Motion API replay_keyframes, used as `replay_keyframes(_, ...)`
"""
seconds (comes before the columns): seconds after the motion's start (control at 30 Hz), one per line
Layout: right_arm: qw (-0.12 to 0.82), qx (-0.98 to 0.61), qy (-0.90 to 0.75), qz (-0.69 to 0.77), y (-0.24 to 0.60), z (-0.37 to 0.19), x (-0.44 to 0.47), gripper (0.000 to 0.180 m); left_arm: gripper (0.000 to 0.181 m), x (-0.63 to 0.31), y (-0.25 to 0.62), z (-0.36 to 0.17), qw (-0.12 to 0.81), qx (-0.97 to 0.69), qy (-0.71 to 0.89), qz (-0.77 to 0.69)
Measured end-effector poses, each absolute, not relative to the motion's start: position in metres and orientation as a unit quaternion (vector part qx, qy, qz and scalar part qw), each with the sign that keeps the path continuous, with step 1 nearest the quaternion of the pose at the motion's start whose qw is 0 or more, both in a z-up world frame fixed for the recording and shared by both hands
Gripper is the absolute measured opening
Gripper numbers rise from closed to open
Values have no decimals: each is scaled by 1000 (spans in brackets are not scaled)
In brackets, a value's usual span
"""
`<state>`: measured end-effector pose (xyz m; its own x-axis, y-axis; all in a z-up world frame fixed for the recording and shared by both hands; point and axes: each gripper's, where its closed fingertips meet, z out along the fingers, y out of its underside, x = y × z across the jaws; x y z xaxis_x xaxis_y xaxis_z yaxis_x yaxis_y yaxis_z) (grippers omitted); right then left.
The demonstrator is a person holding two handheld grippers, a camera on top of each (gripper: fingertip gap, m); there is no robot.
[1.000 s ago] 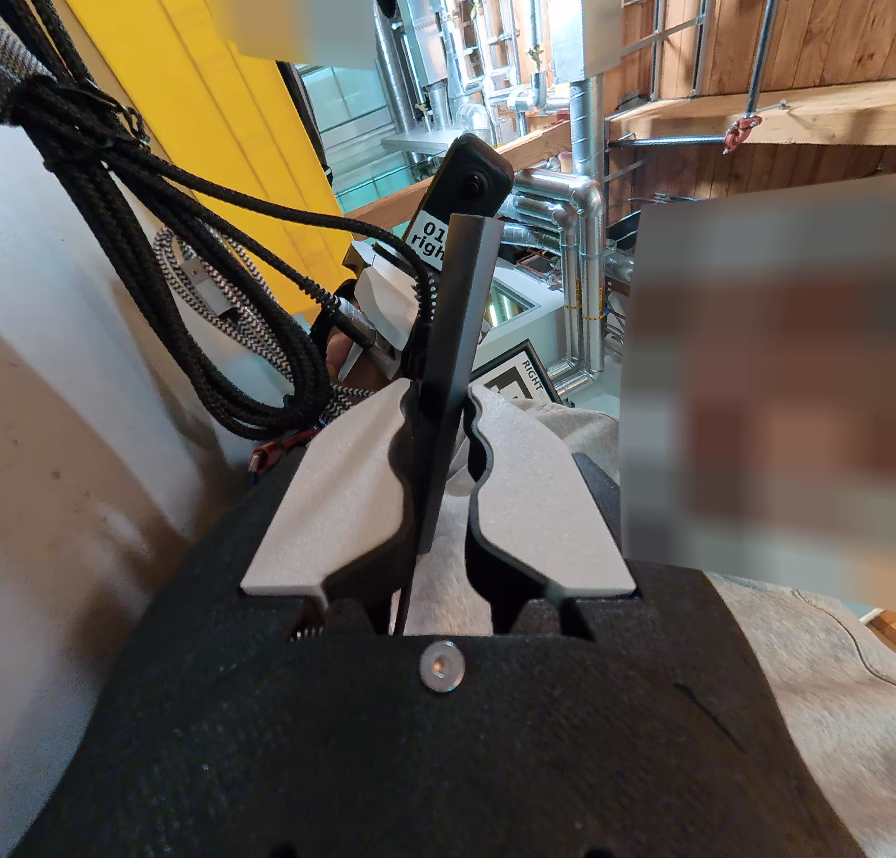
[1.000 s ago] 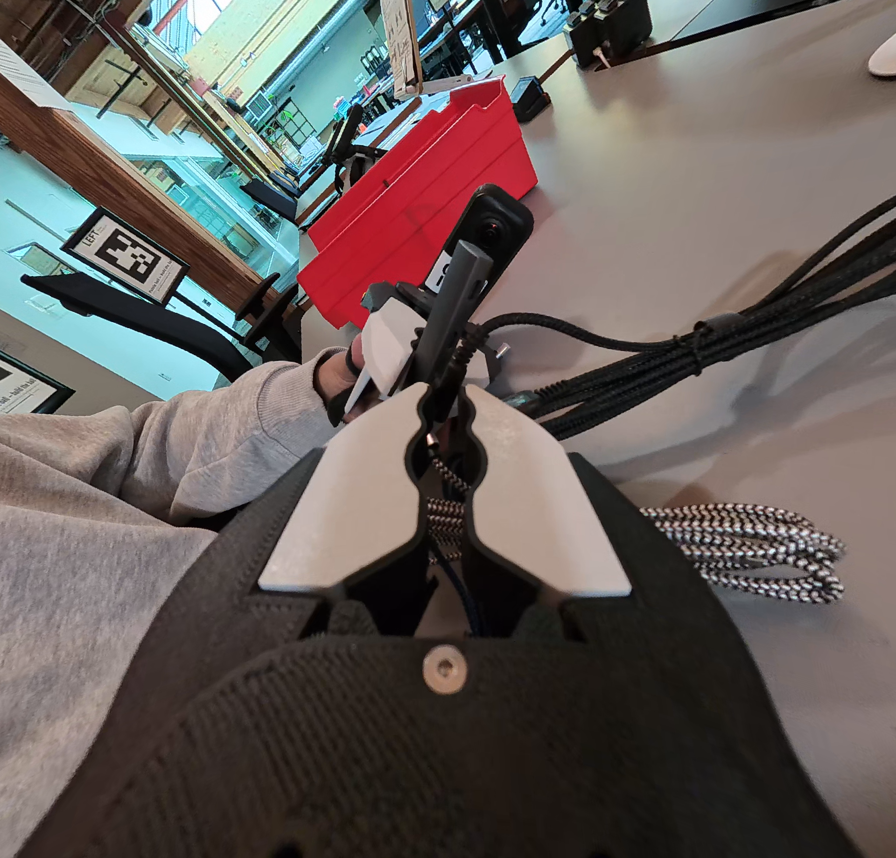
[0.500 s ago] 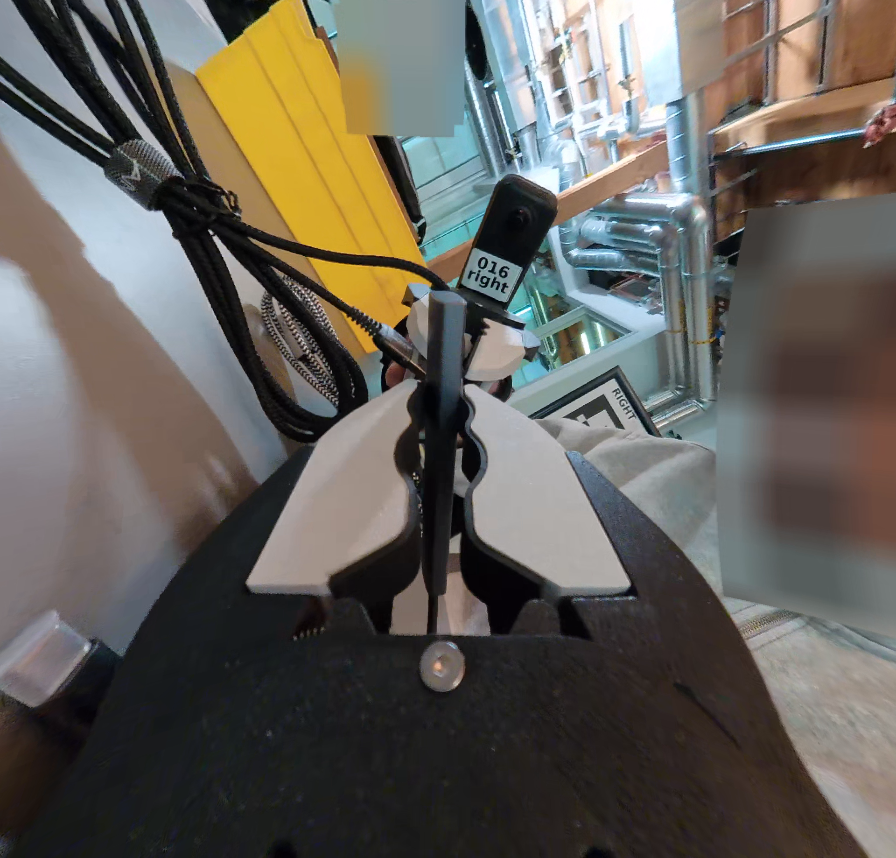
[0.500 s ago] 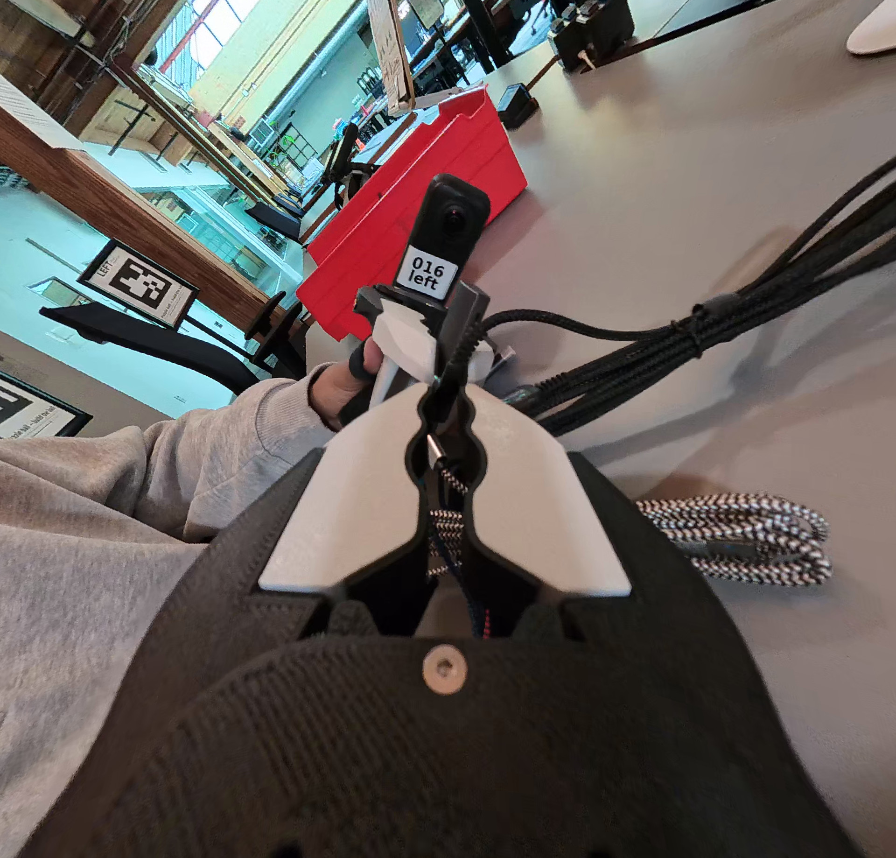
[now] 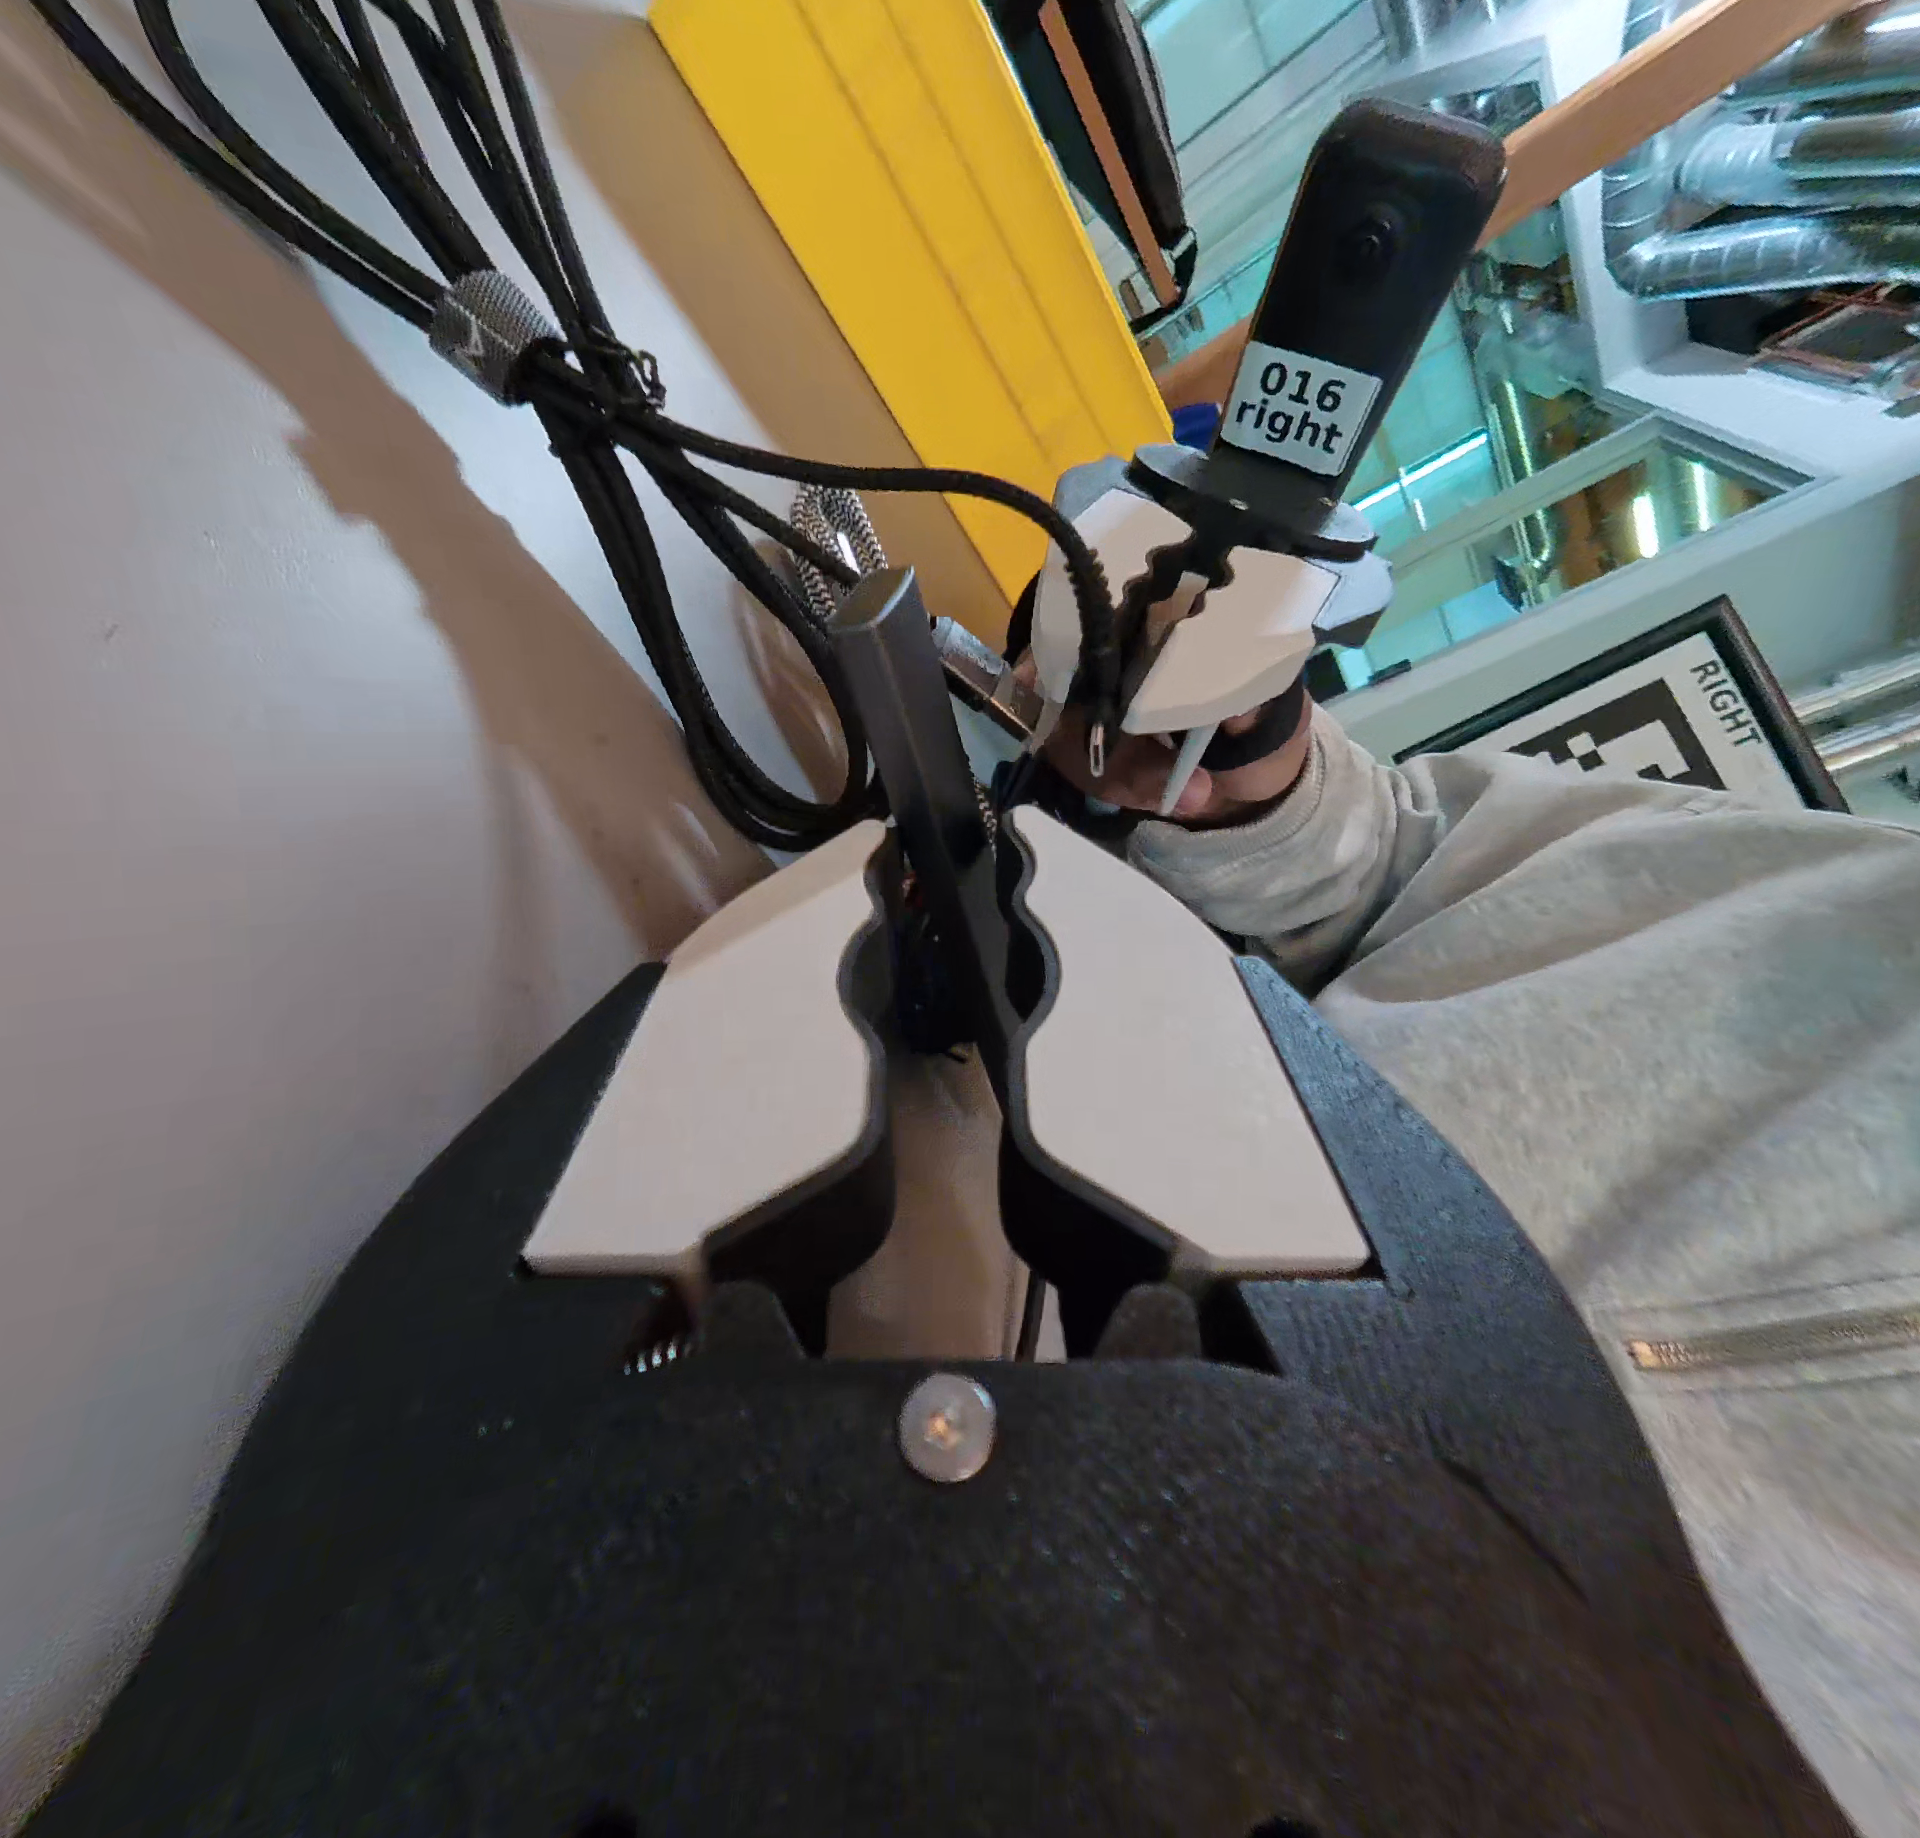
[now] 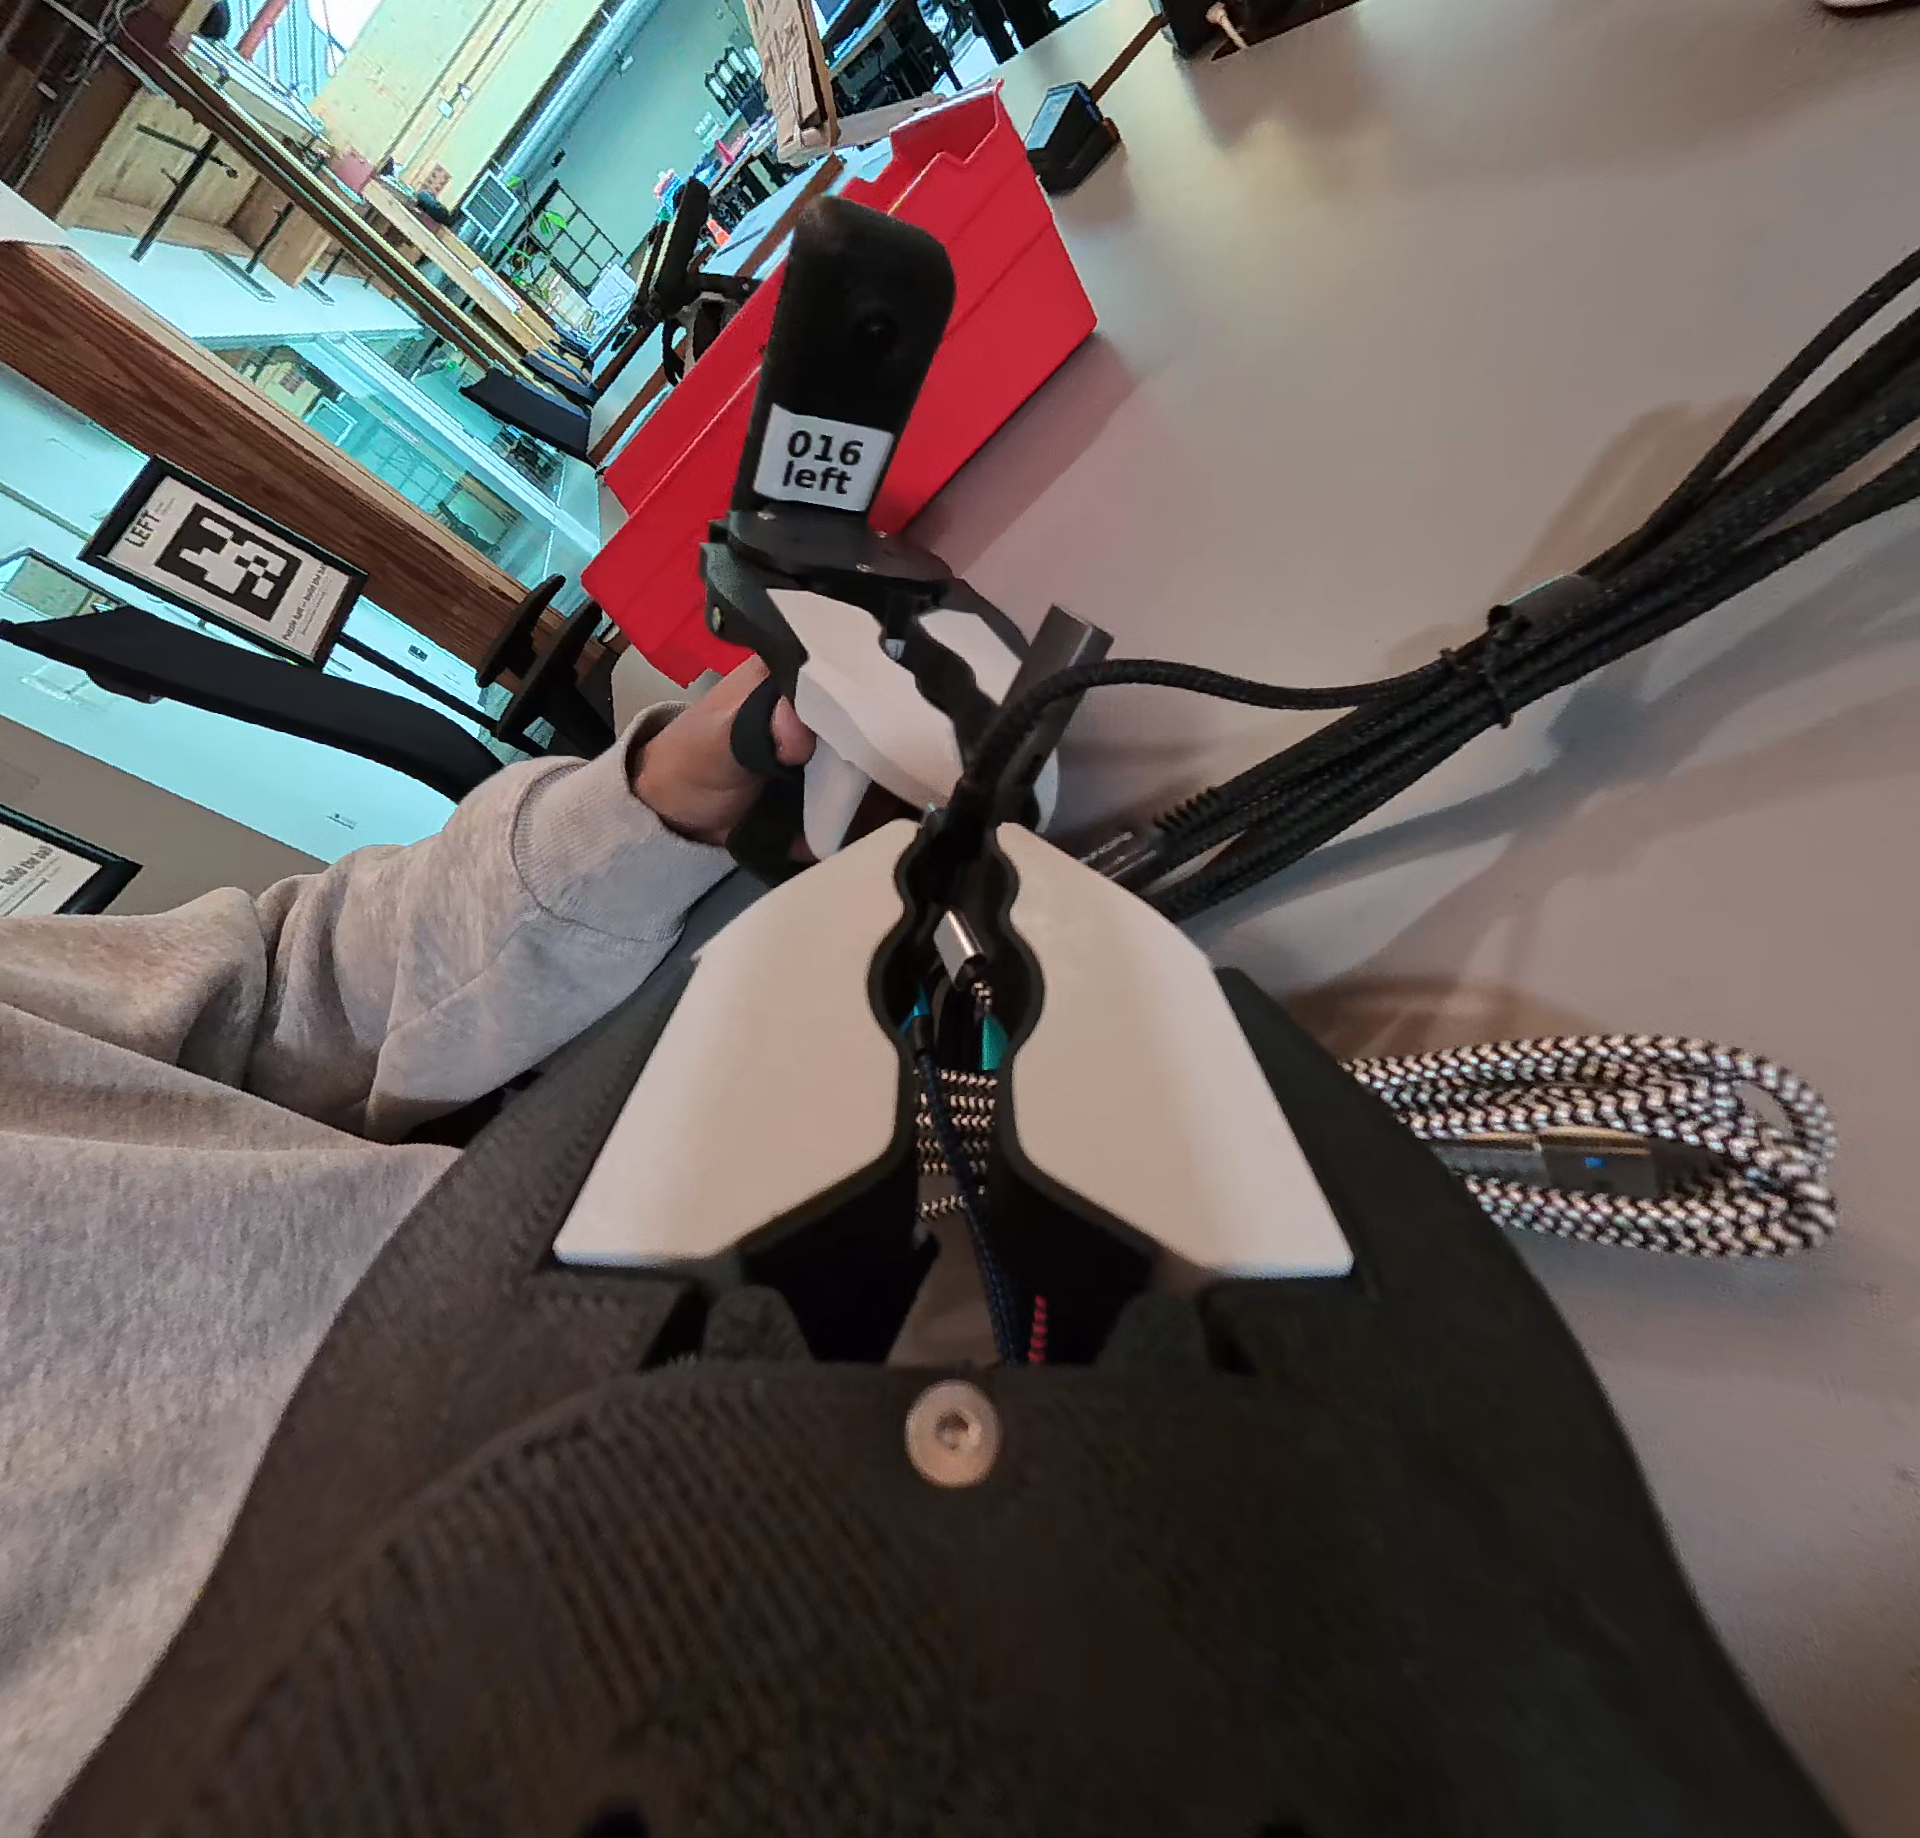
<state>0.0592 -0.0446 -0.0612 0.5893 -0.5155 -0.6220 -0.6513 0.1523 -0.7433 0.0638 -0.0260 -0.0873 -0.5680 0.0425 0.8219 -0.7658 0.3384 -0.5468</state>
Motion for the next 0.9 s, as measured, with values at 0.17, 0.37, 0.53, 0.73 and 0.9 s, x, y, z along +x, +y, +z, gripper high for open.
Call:
replay_keyframes(0.17,610,-648,452,60,-45,-62,59,9,15,58,-20,-92,402,234,-735,493)
replay_keyframes(0.37,606,-651,453,62,-44,-64,59,9,11,54,-24,-80,450,234,-692,514)
replay_keyframes(0.53,601,-653,457,60,-44,-66,60,9,10,53,-24,-77,463,233,-681,518)
replay_keyframes(0.73,576,-669,466,63,-41,-75,58,9,10,51,-26,-76,470,232,-676,518)
replay_keyframes(0.9,571,-667,474,68,-41,-77,58,9,10,51,-26,-77,471,233,-676,517)
